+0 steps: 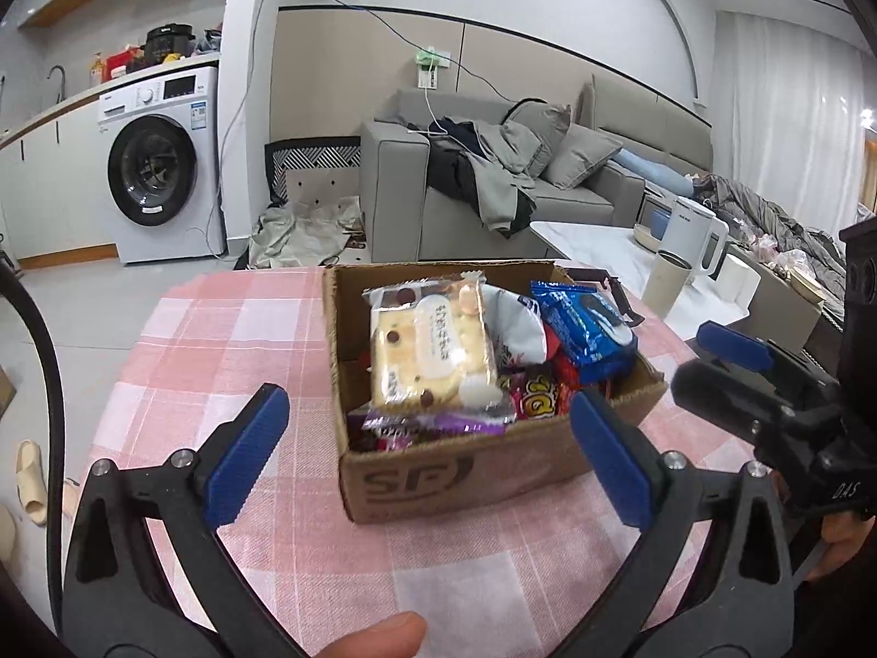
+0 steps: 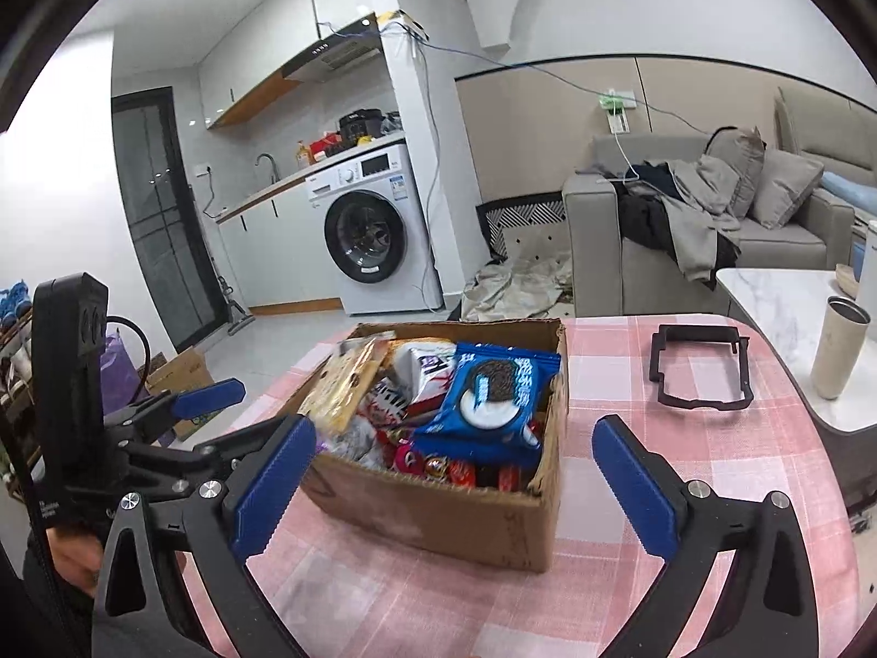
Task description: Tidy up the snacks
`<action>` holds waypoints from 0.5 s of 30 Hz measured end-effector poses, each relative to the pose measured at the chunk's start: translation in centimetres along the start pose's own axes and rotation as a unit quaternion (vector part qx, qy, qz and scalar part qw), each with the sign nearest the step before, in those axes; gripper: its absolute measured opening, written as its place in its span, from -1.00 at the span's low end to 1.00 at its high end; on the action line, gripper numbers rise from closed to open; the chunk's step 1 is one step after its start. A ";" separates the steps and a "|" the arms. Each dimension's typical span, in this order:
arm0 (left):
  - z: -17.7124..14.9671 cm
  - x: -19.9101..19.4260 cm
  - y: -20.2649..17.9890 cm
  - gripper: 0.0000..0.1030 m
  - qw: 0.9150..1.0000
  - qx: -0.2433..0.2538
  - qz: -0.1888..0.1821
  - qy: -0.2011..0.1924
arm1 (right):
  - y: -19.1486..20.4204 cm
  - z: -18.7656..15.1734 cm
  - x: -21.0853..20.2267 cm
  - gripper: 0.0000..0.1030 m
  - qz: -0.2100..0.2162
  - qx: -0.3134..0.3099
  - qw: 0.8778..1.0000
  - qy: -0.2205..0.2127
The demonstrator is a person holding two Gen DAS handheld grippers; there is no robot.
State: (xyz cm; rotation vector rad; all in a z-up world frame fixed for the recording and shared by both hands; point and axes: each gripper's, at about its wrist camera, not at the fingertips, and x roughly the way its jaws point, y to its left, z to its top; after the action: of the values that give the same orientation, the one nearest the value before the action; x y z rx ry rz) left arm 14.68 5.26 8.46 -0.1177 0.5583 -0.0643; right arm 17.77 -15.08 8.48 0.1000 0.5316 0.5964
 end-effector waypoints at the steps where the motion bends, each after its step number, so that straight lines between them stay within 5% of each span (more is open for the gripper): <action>1: -0.2 -0.2 -0.1 0.98 1.000 -0.003 -0.004 -0.002 | 0.2 -0.3 -0.3 0.99 0.002 -0.002 1.000 -0.001; 15: -6.6 -4.4 0.4 0.98 0.999 -0.004 0.003 -0.034 | 1.8 -5.8 -3.2 0.99 -0.008 -0.038 0.999 -0.028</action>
State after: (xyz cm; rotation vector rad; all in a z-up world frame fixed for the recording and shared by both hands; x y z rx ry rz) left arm 7.45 5.45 5.19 -0.1254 0.4920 -0.0512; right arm 11.76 -15.75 5.34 0.0402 0.4549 0.5962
